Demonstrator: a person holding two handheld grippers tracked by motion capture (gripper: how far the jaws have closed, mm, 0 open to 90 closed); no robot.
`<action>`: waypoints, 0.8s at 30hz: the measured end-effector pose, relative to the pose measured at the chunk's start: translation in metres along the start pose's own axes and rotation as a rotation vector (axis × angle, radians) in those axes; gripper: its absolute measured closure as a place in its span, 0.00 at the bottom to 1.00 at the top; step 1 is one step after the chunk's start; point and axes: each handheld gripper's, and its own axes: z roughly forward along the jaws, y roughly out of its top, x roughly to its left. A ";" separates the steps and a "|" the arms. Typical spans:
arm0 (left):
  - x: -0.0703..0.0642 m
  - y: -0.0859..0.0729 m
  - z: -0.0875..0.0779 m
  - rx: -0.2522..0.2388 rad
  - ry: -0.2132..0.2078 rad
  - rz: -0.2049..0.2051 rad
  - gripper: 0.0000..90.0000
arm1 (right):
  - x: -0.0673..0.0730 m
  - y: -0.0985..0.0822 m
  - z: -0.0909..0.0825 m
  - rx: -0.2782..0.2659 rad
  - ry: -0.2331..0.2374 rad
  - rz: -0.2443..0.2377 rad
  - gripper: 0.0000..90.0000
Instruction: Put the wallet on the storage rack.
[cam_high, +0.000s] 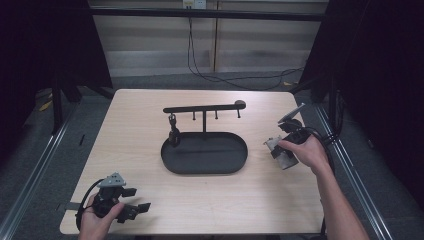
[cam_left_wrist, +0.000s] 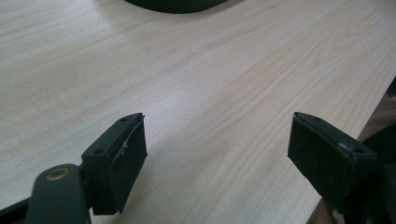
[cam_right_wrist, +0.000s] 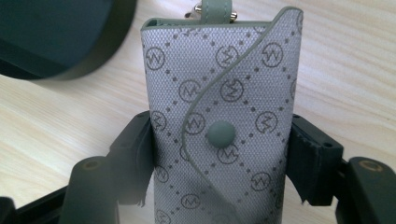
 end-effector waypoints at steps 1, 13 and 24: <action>0.000 0.000 0.000 -0.003 0.004 0.001 0.22 | 0.000 0.000 -0.002 -0.006 0.002 0.002 0.36; 0.000 0.000 0.000 0.001 -0.008 0.000 0.22 | 0.006 0.007 -0.026 -0.041 -0.021 0.021 0.36; 0.001 0.000 -0.001 -0.007 -0.001 -0.004 0.22 | 0.016 0.016 -0.038 -0.051 -0.040 0.066 0.36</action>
